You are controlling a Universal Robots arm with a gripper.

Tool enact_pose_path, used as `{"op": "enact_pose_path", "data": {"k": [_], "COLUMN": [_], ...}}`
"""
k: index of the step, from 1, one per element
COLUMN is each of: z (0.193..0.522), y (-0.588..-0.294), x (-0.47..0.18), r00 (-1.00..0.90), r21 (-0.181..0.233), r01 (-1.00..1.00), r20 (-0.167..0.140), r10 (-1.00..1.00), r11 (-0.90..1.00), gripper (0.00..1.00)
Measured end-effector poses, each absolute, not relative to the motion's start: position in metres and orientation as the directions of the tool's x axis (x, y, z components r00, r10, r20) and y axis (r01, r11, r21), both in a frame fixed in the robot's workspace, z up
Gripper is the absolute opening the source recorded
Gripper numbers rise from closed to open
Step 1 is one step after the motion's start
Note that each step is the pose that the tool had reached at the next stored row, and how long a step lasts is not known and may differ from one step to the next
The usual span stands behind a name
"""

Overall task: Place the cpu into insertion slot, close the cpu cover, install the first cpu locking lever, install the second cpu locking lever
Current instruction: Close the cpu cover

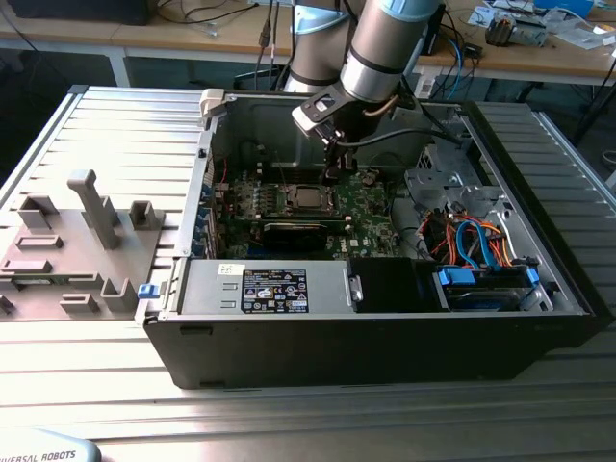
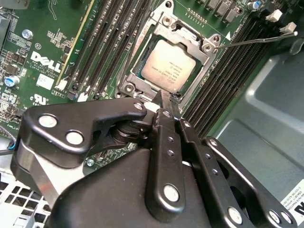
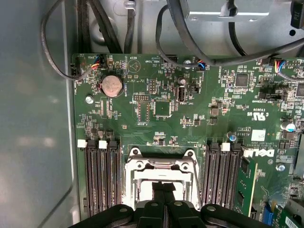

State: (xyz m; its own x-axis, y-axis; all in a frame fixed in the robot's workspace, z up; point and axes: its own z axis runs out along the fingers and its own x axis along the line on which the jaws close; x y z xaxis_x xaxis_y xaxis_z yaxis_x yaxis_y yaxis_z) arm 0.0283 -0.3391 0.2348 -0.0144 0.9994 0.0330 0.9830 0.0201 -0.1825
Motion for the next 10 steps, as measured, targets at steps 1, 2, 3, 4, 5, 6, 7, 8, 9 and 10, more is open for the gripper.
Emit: {"op": "enact_pose_path", "data": {"k": [1,2,3,4,5,6,7,8,9,10], "z": [0.2348,0.2347,0.2347,0.2347,0.2347,0.2346,0.2346,0.2346,0.2346,0.2346], "y": [-0.3391,-0.3391,-0.3391,-0.3391,-0.3391,-0.3391,-0.3391,-0.3391,-0.3391,-0.3391], "x": [0.0282,0.0280,0.0277,0.0276,0.0273,0.0269,0.0268,0.0268,0.0267,0.0267], "r00": [-0.014,-0.014,-0.014,-0.014,-0.014,-0.014,-0.014,-0.014,-0.014,-0.014], "r21": [-0.183,-0.182,-0.183,-0.182,-0.183,-0.183,-0.182,-0.183,-0.183,-0.183], "r01": [0.983,0.983,0.983,0.983,0.983,0.983,0.983,0.983,0.983,0.983], "r20": [0.033,0.033,0.033,0.033,0.033,0.033,0.033,0.033,0.033,0.033], "r10": [0.999,0.999,0.999,0.999,0.999,0.999,0.999,0.999,0.999,0.999], "r11": [0.020,0.020,0.020,0.020,0.020,0.020,0.020,0.020,0.020,0.020], "gripper": [0.11,0.11,0.11,0.11,0.11,0.11,0.11,0.11,0.11,0.11]}}
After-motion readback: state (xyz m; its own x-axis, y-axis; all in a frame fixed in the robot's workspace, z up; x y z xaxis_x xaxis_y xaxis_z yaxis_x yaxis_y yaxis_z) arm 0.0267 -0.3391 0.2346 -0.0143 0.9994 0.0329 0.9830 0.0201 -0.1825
